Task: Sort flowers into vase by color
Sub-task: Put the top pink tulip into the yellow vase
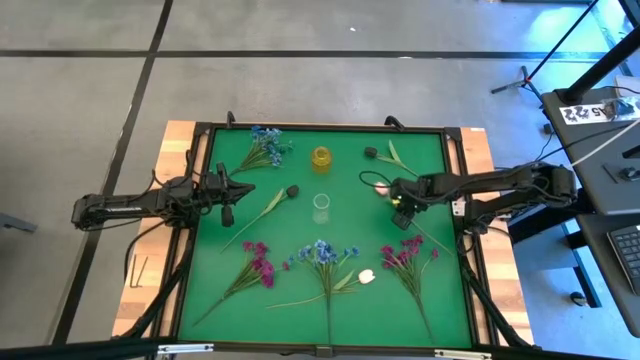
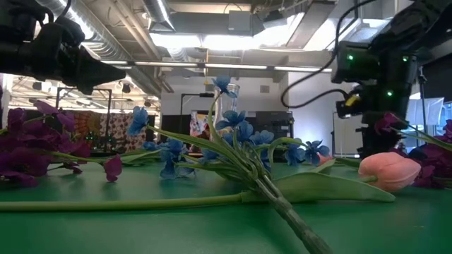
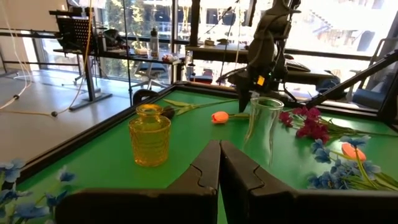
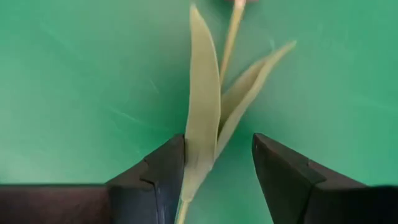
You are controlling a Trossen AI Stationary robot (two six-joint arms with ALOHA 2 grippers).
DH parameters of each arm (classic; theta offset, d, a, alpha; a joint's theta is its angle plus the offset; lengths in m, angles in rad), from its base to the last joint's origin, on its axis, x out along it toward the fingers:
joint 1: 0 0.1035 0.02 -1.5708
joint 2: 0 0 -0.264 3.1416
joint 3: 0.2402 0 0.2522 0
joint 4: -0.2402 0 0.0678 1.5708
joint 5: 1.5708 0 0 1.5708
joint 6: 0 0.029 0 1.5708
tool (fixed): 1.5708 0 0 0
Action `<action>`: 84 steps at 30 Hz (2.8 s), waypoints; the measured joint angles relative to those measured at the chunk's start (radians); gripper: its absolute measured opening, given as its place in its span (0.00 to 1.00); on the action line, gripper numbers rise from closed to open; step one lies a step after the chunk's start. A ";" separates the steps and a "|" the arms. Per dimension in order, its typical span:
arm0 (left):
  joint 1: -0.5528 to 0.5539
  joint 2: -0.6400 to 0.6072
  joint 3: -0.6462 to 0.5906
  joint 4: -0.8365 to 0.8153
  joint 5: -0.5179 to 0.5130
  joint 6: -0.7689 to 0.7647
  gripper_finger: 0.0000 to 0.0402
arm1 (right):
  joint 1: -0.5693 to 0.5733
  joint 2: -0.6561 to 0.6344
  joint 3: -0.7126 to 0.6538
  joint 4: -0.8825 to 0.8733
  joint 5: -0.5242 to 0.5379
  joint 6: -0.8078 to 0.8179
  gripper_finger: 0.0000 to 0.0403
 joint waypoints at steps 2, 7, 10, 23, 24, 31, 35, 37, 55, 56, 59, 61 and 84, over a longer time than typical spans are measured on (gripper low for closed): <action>0.000 0.000 0.000 0.000 0.000 -0.001 0.00 | 0.000 -0.002 -0.016 0.013 0.000 0.011 0.47; 0.000 0.000 0.000 0.000 0.000 -0.004 0.00 | 0.000 -0.004 -0.045 0.046 -0.003 0.028 0.46; 0.000 0.000 0.000 0.000 0.000 -0.004 0.00 | 0.000 -0.003 -0.046 0.058 -0.013 0.033 0.42; 0.000 0.000 0.000 0.000 -0.001 -0.001 0.00 | 0.000 -0.001 -0.032 0.118 -0.031 0.053 0.03; 0.000 0.000 0.000 0.000 -0.001 -0.001 0.00 | 0.000 0.001 -0.022 0.124 -0.021 0.056 0.05; 0.000 0.000 0.000 0.000 0.000 -0.001 0.00 | 0.000 -0.006 0.078 0.173 0.019 -0.005 0.02; 0.000 0.000 0.000 0.000 0.000 -0.001 0.00 | 0.000 -0.009 0.154 0.171 0.041 -0.052 0.04; 0.000 0.000 0.000 0.000 0.000 -0.002 0.00 | 0.000 -0.015 0.197 0.179 0.055 -0.080 0.04; 0.000 0.000 0.000 0.000 0.000 -0.003 0.00 | 0.000 -0.085 0.294 0.913 -0.189 -0.448 0.02; 0.000 0.000 0.000 0.000 0.000 -0.003 0.00 | 0.000 -0.079 0.294 0.967 -0.193 -0.453 0.02; 0.000 0.000 0.000 0.000 0.000 -0.003 0.00 | -0.005 -0.056 0.295 1.084 -0.202 -0.470 0.03; 0.000 0.000 0.000 0.000 0.000 -0.003 0.00 | -0.015 -0.036 0.295 1.154 -0.222 -0.473 0.03; 0.000 0.000 0.000 0.000 0.000 -0.028 0.00 | -0.336 0.328 0.358 1.675 -0.554 -0.306 0.02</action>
